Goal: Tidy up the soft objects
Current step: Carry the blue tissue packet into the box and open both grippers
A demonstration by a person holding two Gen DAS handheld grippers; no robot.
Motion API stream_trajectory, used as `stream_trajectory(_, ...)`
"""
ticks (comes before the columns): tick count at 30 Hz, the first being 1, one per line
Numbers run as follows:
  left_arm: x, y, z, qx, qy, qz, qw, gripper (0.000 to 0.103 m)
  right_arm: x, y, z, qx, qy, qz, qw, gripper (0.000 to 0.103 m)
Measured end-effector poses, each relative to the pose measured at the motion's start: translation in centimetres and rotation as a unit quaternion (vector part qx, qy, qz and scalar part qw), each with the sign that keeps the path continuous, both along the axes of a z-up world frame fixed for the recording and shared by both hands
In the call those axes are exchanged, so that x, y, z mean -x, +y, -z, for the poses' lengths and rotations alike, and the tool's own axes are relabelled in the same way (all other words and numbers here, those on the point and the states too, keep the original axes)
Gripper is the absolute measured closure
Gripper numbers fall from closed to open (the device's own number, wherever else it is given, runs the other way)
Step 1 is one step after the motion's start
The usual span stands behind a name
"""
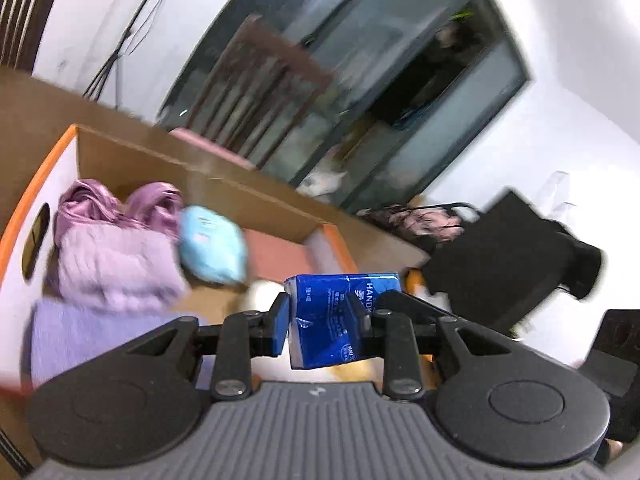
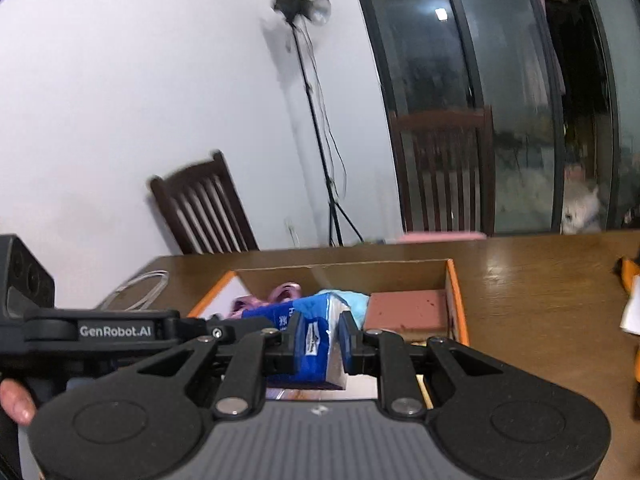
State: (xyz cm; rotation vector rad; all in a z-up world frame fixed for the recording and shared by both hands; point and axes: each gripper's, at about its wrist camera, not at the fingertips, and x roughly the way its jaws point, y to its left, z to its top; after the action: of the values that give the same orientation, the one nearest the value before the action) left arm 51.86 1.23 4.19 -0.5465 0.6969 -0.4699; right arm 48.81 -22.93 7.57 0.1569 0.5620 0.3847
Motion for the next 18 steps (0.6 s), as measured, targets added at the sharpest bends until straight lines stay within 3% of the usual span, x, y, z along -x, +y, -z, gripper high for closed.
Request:
stream_trajectory(2, -2.8, 0.3, 1.0, -0.024, 0.008, -0.009, 0.9996, 0.074, -3.5, 1.5, 1.5, 0.008, 0.024, 0.000, 1.000, 0.085)
stream_trajectory(5, -6.1, -0.1, 2.8, -0.092, 0.038, -0.011, 0.9950, 0.075, -7.7, 3.9, 4.3, 0.036, 0.062, -0.001, 0.997, 0.085)
stream_trajectory(9, -6.5, -0.6, 3.8, -0.170, 0.064, 0.001, 0.9834, 0.076, -10.6, 5.1, 7.2, 0.028, 0.129, -0.025, 0.991, 0.087)
stream_trajectory(11, -6.6, -0.7, 4.3, -0.185, 0.072, 0.009, 0.9800, 0.076, -11.0, 5.6, 7.8, 0.035, 0.146, -0.042, 0.988, 0.087)
stream_trajectory(14, -7.5, -0.5, 4.5, -0.174, 0.099, -0.003, 0.9797, 0.076, -12.4, 5.6, 8.6, 0.033, 0.173, -0.044, 0.983, 0.086)
stream_trajectory(18, -7.8, -0.7, 3.8, -0.180, 0.106, -0.003, 0.9779, 0.072, -11.6, 5.7, 8.3, 0.055, 0.154, -0.032, 0.986, 0.086)
